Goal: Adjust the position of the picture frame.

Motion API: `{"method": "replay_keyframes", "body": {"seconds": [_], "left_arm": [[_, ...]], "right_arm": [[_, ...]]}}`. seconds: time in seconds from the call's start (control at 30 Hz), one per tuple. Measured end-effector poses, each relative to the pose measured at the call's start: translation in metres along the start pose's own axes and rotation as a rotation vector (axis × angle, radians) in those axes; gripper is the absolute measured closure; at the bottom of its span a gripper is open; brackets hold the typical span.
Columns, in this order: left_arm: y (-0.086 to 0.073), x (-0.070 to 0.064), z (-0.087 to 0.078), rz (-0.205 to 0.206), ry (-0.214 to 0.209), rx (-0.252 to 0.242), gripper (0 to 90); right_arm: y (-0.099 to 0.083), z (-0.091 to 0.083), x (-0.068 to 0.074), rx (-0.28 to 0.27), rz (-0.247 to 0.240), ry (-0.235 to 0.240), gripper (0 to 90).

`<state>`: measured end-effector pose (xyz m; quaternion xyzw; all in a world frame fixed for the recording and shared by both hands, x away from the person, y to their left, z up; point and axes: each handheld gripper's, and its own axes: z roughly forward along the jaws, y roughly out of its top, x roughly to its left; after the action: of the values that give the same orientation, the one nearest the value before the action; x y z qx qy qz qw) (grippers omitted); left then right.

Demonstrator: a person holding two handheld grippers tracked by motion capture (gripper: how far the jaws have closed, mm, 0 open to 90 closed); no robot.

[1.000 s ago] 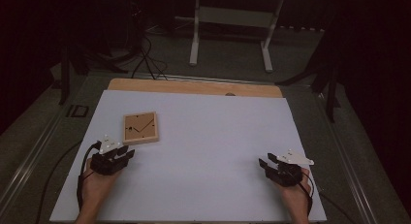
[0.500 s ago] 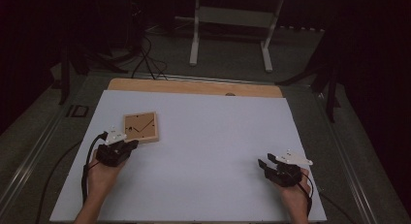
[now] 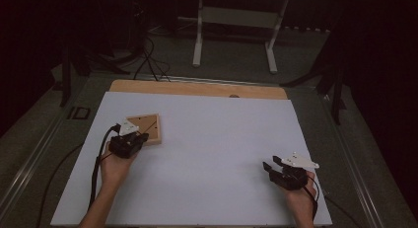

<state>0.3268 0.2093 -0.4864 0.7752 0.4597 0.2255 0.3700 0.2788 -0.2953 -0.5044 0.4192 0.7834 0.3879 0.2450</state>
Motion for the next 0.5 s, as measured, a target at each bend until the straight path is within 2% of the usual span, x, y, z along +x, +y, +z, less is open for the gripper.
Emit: {"method": "replay_keyframes", "body": {"seconds": [0.13, 0.5], "left_arm": [[0.002, -0.001, 0.009, 0.008, -0.004, 0.013, 89.4], [0.004, 0.0, 0.031, -0.005, -0.008, 0.05, 89.3]], "right_arm": [[0.0, 0.0, 0.0, -0.002, -0.002, 0.004, 50.6], [0.0, -0.001, 0.0, -0.014, -0.007, 0.007, 49.2]]}}
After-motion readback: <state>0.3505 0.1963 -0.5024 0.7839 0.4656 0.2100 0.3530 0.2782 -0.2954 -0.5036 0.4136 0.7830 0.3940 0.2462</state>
